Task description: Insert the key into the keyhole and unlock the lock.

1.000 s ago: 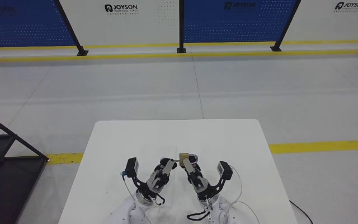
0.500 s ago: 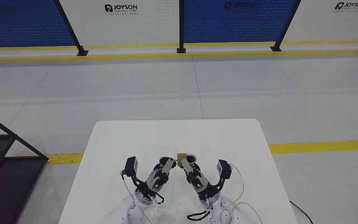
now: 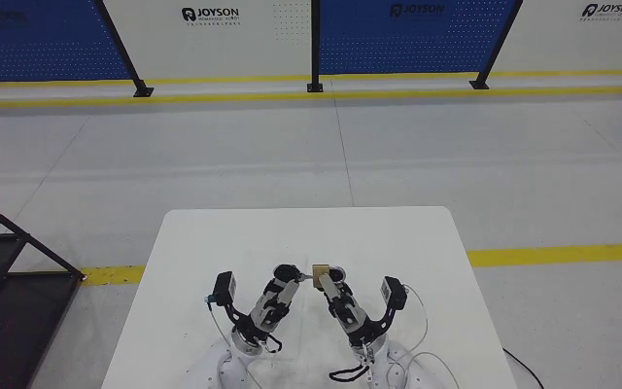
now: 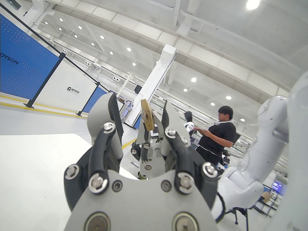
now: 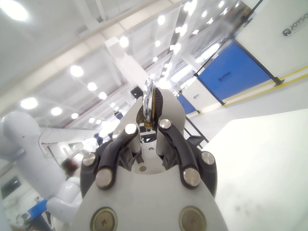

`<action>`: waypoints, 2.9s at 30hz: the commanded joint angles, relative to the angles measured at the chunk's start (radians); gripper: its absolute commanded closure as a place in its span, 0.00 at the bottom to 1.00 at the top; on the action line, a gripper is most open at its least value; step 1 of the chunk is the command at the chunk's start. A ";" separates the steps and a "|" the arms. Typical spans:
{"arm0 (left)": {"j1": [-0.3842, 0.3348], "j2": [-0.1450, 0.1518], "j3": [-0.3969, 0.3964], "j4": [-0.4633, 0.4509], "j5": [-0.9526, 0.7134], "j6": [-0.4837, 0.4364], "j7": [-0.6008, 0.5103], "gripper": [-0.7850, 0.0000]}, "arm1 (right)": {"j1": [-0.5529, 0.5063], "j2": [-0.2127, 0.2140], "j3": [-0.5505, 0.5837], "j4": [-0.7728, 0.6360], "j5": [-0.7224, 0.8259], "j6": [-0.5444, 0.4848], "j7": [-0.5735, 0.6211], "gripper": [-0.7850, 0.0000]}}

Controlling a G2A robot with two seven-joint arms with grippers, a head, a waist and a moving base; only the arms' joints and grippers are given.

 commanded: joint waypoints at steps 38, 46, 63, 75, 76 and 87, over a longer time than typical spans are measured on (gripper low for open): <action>-0.001 0.007 -0.010 0.001 0.108 0.036 -0.031 1.00 | -0.029 0.002 0.034 -0.022 0.027 0.013 0.134 1.00; 0.010 0.010 -0.022 -0.001 0.241 0.104 0.040 1.00 | -0.038 0.008 0.046 -0.045 0.067 0.038 0.202 1.00; -0.001 0.014 0.001 0.031 0.477 0.322 0.206 1.00 | -0.051 0.016 0.061 -0.076 0.121 0.085 0.285 1.00; -0.015 0.012 0.030 0.054 0.499 0.415 0.249 1.00 | -0.061 0.019 0.071 -0.093 0.126 0.112 0.301 1.00; -0.016 0.012 0.032 0.055 0.497 0.415 0.249 1.00 | -0.061 0.018 0.072 -0.094 0.125 0.112 0.297 1.00; -0.025 0.018 0.037 0.070 0.401 0.282 0.231 0.26 | -0.068 0.015 0.074 -0.103 0.057 0.121 0.232 1.00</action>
